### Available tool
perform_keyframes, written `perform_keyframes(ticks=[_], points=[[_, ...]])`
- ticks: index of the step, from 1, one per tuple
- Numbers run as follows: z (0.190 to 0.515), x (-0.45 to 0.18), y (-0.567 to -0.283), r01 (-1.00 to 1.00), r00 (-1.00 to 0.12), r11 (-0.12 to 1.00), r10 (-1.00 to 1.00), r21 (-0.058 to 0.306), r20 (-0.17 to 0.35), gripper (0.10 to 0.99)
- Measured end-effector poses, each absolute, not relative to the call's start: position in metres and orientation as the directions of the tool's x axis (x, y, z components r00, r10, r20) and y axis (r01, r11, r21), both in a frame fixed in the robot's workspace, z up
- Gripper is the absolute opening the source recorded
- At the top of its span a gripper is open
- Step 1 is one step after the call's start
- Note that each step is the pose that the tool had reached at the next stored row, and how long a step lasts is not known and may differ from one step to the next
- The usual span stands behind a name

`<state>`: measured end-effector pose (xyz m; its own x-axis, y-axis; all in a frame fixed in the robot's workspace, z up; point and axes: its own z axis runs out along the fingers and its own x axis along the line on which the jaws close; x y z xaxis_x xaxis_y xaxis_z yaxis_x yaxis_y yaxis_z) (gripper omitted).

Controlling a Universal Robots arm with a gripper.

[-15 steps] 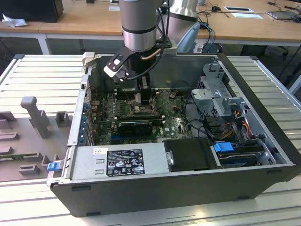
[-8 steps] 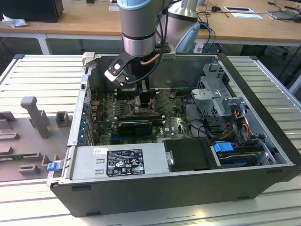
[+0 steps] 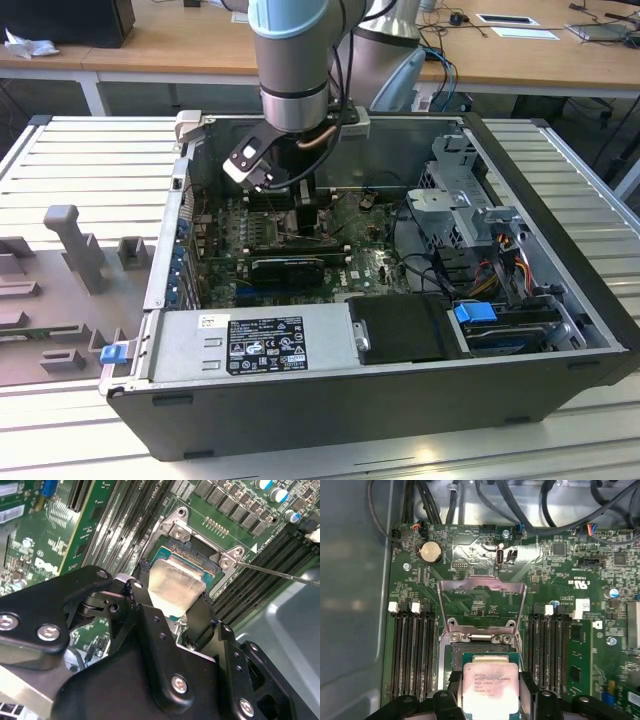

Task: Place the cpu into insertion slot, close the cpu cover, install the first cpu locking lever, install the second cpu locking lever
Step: 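Place the cpu into insertion slot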

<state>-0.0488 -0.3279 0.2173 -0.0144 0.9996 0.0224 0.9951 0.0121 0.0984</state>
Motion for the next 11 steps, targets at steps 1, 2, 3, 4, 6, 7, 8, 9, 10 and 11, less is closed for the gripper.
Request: perform_keyframes(ticks=[1, 2, 3, 4, 6, 7, 8, 9, 10, 11], points=[[0.2160, -0.0491, -0.3278, 0.995, -0.001, -0.001, 1.000, 0.098, 0.022, 0.541], [0.2153, -0.0491, -0.3274, 0.995, 0.001, -0.003, 1.000, 0.098, 0.022, 0.541], [0.2148, -0.0491, -0.3268, 0.995, 0.001, -0.003, 1.000, 0.097, 0.022, 0.541], [0.2138, -0.0491, -0.3257, 0.995, 0.001, -0.003, 1.000, 0.096, 0.022, 0.541], [0.2120, -0.0491, -0.3245, 0.995, 0.001, -0.003, 1.000, 0.096, 0.022, 0.541], [0.2108, -0.0491, -0.3236, 0.995, 0.001, -0.003, 1.000, 0.096, 0.022, 0.541], [0.2097, -0.0491, -0.3228, 0.995, 0.001, -0.003, 1.000, 0.095, 0.022, 0.541], [0.2085, -0.0492, -0.3221, 0.995, 0.001, -0.003, 1.000, 0.095, 0.022, 0.541], [0.2079, -0.0491, -0.3214, 0.996, 0.001, -0.003, 1.000, 0.095, 0.022, 0.541], [0.2076, -0.0488, -0.3208, 0.996, 0.001, -0.003, 1.000, 0.094, 0.020, 0.541]])
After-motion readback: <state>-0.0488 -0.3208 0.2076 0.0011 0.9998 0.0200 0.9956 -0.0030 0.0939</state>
